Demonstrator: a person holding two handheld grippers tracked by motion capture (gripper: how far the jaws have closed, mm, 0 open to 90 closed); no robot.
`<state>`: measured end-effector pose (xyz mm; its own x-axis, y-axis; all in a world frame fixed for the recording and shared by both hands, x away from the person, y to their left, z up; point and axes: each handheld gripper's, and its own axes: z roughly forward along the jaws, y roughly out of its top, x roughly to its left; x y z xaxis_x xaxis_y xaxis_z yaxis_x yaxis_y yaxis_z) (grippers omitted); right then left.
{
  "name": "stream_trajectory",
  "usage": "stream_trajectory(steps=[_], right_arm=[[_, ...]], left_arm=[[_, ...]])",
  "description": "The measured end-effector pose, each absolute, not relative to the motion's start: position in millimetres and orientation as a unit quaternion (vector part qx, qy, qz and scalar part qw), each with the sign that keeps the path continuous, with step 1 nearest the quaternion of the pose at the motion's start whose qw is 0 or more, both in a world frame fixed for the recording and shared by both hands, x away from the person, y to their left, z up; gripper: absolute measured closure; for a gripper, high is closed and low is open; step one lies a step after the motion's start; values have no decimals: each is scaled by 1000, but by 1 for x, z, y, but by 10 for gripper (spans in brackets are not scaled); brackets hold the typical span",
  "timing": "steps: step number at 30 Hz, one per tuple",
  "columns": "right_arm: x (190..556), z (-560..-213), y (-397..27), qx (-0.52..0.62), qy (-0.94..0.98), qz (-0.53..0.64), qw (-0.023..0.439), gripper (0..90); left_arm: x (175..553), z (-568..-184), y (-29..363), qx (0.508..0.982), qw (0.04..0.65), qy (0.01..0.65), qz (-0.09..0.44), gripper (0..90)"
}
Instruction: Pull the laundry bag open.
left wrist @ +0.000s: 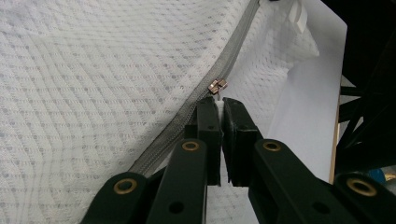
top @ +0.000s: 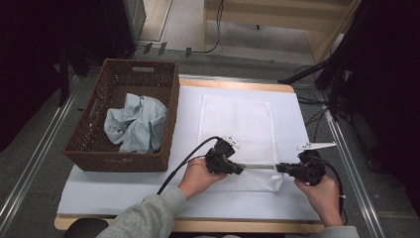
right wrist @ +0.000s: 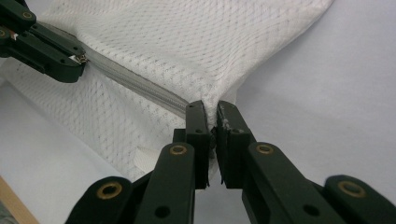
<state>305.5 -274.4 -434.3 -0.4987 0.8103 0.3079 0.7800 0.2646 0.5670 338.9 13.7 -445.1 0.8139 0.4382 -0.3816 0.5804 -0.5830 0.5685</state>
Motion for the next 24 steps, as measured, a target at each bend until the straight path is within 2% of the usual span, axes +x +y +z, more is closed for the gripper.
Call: stream_trajectory(steps=[18, 24], right_arm=[[310, -439, -281, 514, 787, 341, 6, 856], [309, -439, -279, 506, 790, 346, 16, 853]], left_arm=[[344, -444, 37, 879, 346, 311, -103, 865], [344, -443, 39, 880, 344, 311, -100, 864]])
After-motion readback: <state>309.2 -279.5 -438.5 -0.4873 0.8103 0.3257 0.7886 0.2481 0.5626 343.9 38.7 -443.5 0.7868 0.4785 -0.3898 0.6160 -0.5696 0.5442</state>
